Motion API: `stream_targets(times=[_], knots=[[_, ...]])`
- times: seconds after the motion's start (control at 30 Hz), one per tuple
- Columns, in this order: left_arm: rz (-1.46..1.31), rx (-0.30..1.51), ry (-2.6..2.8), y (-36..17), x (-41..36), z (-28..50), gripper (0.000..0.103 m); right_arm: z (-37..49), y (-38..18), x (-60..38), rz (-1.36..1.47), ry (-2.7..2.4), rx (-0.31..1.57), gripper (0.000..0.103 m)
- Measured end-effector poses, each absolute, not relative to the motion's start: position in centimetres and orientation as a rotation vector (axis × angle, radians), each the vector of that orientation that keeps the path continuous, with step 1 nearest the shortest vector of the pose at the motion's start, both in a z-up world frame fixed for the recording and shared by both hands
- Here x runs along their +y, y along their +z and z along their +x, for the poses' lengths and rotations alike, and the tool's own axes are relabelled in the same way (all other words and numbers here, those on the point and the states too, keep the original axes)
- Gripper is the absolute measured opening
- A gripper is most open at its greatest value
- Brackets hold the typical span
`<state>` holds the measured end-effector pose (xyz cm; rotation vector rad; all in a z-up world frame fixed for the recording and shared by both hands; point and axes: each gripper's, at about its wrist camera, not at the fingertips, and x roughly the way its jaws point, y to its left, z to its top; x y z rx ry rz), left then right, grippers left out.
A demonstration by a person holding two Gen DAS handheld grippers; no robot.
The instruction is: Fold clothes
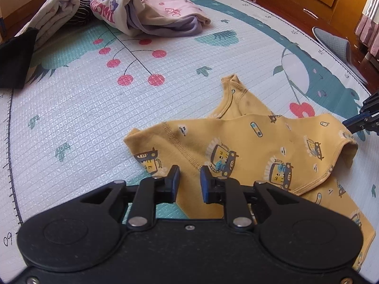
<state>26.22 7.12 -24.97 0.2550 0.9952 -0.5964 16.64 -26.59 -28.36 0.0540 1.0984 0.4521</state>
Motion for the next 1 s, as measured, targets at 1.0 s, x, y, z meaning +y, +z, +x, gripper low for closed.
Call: stream_targets(times=[1.0], knots=[[0.254,0.979,-0.614,-25.2,7.4,26.0,0.018,18.7,-29.3,-30.8,0.241,0.402,1.067,0.028]])
